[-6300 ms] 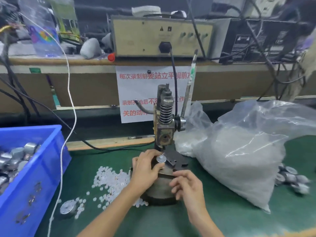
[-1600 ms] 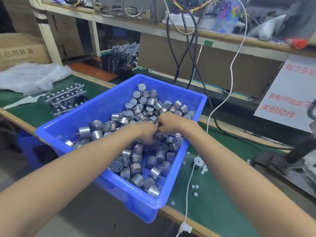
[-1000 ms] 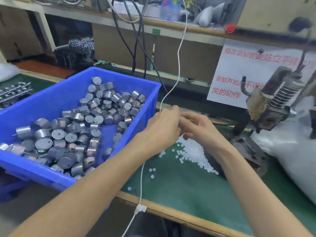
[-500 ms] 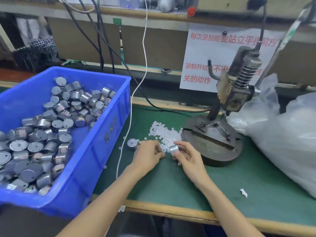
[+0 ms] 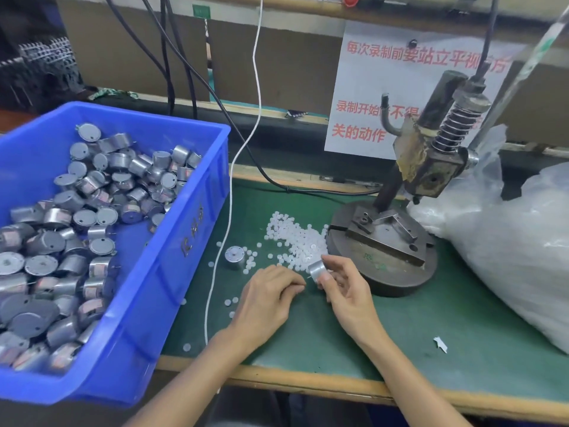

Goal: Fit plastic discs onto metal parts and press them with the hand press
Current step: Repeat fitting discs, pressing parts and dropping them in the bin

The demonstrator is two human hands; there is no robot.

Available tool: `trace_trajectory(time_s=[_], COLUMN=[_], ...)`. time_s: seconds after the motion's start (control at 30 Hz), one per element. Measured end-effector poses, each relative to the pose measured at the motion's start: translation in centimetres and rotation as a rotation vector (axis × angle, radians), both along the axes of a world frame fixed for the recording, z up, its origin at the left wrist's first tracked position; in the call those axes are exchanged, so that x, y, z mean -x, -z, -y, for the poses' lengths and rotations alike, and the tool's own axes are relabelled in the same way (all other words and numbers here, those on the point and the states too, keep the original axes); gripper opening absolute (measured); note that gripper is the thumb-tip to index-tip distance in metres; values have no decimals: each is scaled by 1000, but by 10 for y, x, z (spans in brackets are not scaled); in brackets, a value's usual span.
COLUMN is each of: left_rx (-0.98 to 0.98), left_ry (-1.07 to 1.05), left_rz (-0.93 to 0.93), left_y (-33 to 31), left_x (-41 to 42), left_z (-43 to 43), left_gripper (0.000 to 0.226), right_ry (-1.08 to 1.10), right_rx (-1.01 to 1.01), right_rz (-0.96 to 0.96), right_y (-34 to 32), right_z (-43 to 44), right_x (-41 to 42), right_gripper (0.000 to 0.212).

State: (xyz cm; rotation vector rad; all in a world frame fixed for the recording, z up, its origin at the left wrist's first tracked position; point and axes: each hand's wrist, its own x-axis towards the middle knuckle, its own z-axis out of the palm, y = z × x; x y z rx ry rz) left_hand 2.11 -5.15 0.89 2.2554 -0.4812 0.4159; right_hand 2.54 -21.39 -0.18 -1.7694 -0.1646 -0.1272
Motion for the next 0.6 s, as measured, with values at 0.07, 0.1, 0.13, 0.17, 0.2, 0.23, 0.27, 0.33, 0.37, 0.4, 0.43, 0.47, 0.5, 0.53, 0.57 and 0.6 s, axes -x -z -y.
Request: trace_trajectory(time_s=[0.07, 0.1, 0.13, 0.17, 0.2, 0.23, 0.27, 0.33, 0.37, 0.4, 0.43, 0.47, 0.5, 0.53, 0.57, 0.6], left_rx=[-32, -39, -35, -19, -1, 5, 0, -14, -23, -33, -43, -52, -55, -52, -49, -47], left_ry=[62, 89, 106, 106, 96, 87, 84, 86, 87, 87, 86, 81, 72, 58, 45, 34], left_rz=[-36, -70, -108, -143, -170, -188, -198, -203, -202, -199, -194, -187, -181, -177, -176, -178], left_y=[1, 2, 3, 4, 4, 5, 6, 8, 9, 9, 10, 11, 12, 12, 12, 12], left_x=[-2, -4, -6, -7, -9, -10, -11, -11, -10, -9, -8, -8, -8, -7, -7, -6], left_z=[3, 4, 4, 3, 2, 1, -1, -3, -4, -5, -5, -5, -5, -5, -5, -5], left_gripper=[5, 6, 6, 5, 3, 3, 7, 17, 22, 25, 26, 25, 24, 22, 21, 19], right_ry=[26, 33, 34, 28, 14, -4, -27, -60, -67, -70, -70, -70, -73, -78, -84, -88], right_rx=[13, 27, 44, 71, 106, 141, 172, 231, 259, 279, 293, 303, 311, 321, 329, 334], right_rz=[5, 9, 17, 25, 32, 40, 53, 99, 117, 128, 135, 140, 148, 160, 172, 180], right_y=[1, 2, 3, 4, 4, 5, 5, 3, 2, 1, 0, 0, 0, -1, -1, -2], right_z=[3, 6, 10, 13, 16, 16, 16, 14, 13, 12, 11, 11, 10, 10, 9, 9], right_x=[1, 2, 3, 5, 6, 9, 10, 11, 11, 10, 9, 8, 7, 7, 8, 8], right_gripper=[24, 23, 21, 18, 14, 12, 11, 15, 17, 17, 16, 15, 15, 15, 16, 16])
